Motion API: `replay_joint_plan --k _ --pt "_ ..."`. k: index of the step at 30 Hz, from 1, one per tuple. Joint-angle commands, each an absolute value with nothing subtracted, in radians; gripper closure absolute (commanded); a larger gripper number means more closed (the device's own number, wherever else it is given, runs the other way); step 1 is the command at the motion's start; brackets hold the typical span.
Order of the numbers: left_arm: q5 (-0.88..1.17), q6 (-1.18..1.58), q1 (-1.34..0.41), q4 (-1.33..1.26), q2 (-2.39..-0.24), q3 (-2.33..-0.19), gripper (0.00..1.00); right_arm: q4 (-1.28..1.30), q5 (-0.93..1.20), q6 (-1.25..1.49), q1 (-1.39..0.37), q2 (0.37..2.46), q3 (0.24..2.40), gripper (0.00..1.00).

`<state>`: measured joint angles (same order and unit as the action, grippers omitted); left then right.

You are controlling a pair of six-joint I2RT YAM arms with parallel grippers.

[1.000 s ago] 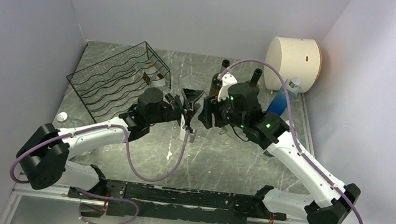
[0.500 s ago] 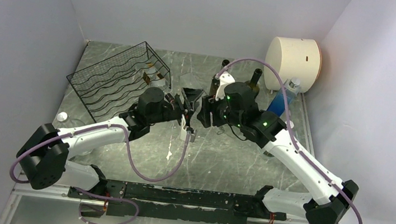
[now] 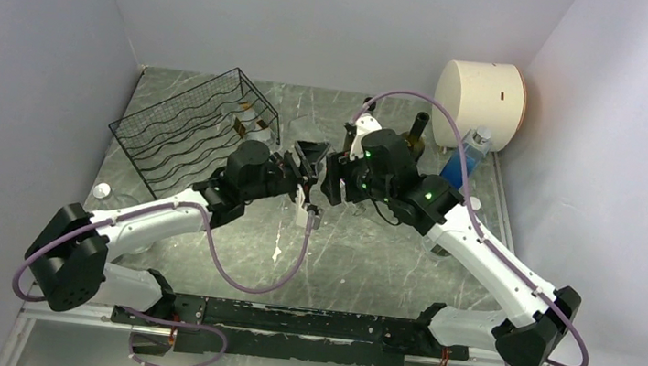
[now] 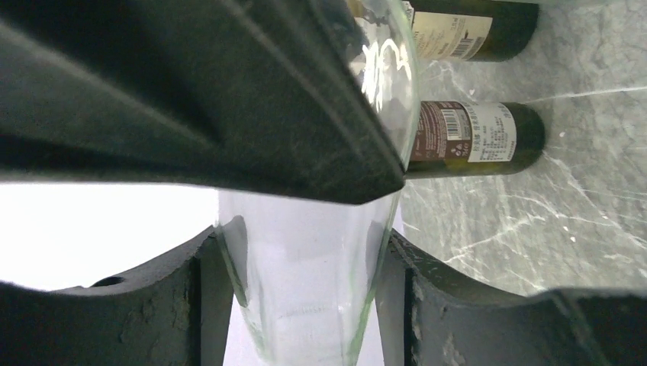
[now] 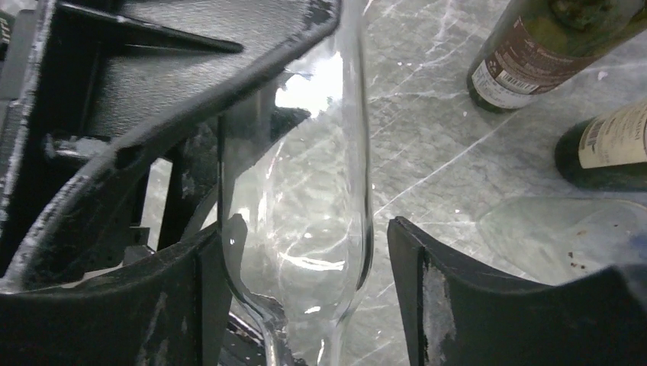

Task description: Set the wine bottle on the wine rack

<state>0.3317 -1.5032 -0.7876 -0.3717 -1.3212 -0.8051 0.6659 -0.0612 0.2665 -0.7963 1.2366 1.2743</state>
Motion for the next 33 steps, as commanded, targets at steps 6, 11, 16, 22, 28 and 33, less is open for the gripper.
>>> replay_joint_plan --k 6,11,16,22,28,33 --pt "0.327 -1.417 -0.792 -0.404 -1.226 -0.851 0.93 0.702 -0.150 0.247 -0.782 1.218 1.252 0.24" --pt "0.331 -1.410 -0.792 -0.388 -1.218 -0.851 0.93 0.680 -0.139 0.241 -0.781 1.235 1.249 0.31" --pt "0.329 -1.396 -0.792 -0.386 -1.210 -0.844 0.93 0.666 -0.120 0.239 -0.781 1.240 1.255 0.60" --pt "0.337 -1.343 -0.792 -0.427 -1.187 -0.813 0.67 0.648 -0.118 0.230 -0.781 1.228 1.246 1.00" --pt "0.319 -1.234 -0.792 -0.497 -1.142 -0.740 0.01 0.606 -0.136 0.238 -0.781 1.204 1.234 1.00" --pt "0.363 -1.038 -0.792 -0.552 -1.049 -0.655 0.01 0.573 -0.145 0.248 -0.781 1.195 1.202 1.00"
